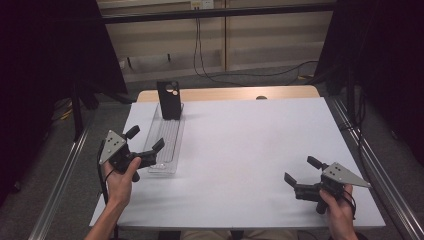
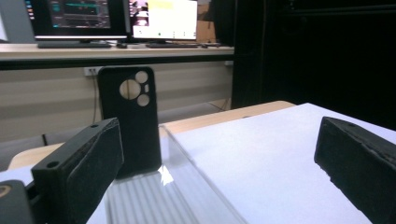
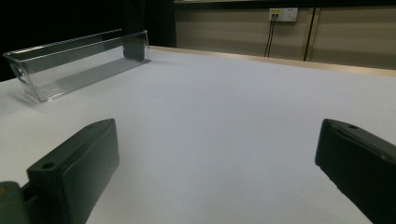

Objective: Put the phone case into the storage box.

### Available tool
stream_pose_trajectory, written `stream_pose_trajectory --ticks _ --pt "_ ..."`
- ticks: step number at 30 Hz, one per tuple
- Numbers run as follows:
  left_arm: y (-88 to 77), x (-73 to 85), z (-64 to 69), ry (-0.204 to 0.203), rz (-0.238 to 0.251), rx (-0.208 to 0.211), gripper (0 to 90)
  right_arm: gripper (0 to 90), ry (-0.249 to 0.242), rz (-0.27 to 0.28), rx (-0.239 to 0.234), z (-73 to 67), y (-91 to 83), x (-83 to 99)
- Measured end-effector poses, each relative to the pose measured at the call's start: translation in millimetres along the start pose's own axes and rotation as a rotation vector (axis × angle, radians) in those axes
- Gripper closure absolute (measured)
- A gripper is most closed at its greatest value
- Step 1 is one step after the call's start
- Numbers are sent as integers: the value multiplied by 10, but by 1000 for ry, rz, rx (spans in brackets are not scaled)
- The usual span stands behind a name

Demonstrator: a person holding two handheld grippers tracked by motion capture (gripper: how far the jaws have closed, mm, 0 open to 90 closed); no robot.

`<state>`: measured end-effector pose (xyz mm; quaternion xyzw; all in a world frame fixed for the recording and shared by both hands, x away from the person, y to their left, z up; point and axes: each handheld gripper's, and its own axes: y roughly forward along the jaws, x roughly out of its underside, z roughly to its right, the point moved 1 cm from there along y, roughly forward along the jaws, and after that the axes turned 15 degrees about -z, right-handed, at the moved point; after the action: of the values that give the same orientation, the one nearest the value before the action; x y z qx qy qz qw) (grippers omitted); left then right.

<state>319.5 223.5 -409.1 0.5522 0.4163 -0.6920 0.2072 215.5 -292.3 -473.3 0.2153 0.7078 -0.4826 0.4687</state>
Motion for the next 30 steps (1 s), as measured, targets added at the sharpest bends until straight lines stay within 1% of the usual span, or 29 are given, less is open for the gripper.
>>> stream_pose_trajectory --ticks 1,2,3,4,5,6,7,8,9,10,11,12,14,15,16,17,19,20,21,23,25,26,28,29,30 --pt "-19 27 0 -1 -7 1 14 0 -1 -2 2 1 -1 0" --pt "-33 54 9 -14 -1 7 14 0 2 0 3 1 0 0" --pt "-47 80 8 -11 0 -4 14 0 3 2 5 3 1 -1" --pt "-64 109 10 -2 -8 -4 14 0 5 2 4 4 1 -2" --pt "-69 139 20 -10 -5 -1 14 0 6 2 5 3 0 -2" --pt "-71 169 25 -8 -12 3 15 0 6 2 5 4 1 -3" --pt "-71 198 26 2 -30 -4 20 0 4 4 5 6 -1 -3" --pt "-74 227 38 -3 -30 -6 21 0 5 5 3 5 -1 -3" --pt "-87 254 51 3 -31 4 21 0 4 9 7 5 -2 -5" --pt "-99 276 61 9 -43 -1 21 0 3 8 6 6 -8 -6" --pt "-107 297 81 1 -38 0 21 0 1 11 3 6 -13 -5" --pt "-127 318 87 6 -47 7 21 0 -1 10 4 8 -14 -5" --pt "-146 357 113 -25 -57 0 28 0 6 9 5 8 -11 -6" --pt "-164 380 125 -20 -63 -1 32 0 6 8 6 6 -9 -7" --pt "-172 402 145 -17 -59 -8 33 0 3 10 7 4 -7 -8" --pt "-184 425 154 -6 -70 -5 33 0 3 9 5 -1 -7 -9" --pt "-197 459 172 -15 -74 -4 33 0 1 7 4 -5 -8 -8" --pt "-213 474 177 -7 -78 -2 33 0 -1 10 6 -3 -4 -8" --pt "-221 485 180 -2 -78 2 33 0 1 8 7 -1 -5 -8" --pt "-249 514 172 -1 -82 -6 33 0 3 8 5 -2 -9 -8" --pt "-271 549 149 -9 -100 -26 33 0 0 7 4 0 -12 -5" --pt "-276 577 145 -13 -103 -28 33 0 1 8 4 1 -12 -4" --pt "-298 640 135 -6 -108 -27 33 0 -1 10 2 8 -14 -4" --pt "-305 652 133 -13 -112 -27 33 0 -1 12 4 8 -15 -4" --pt "-317 659 127 -11 -114 -23 33 0 1 13 4 6 -14 -5"
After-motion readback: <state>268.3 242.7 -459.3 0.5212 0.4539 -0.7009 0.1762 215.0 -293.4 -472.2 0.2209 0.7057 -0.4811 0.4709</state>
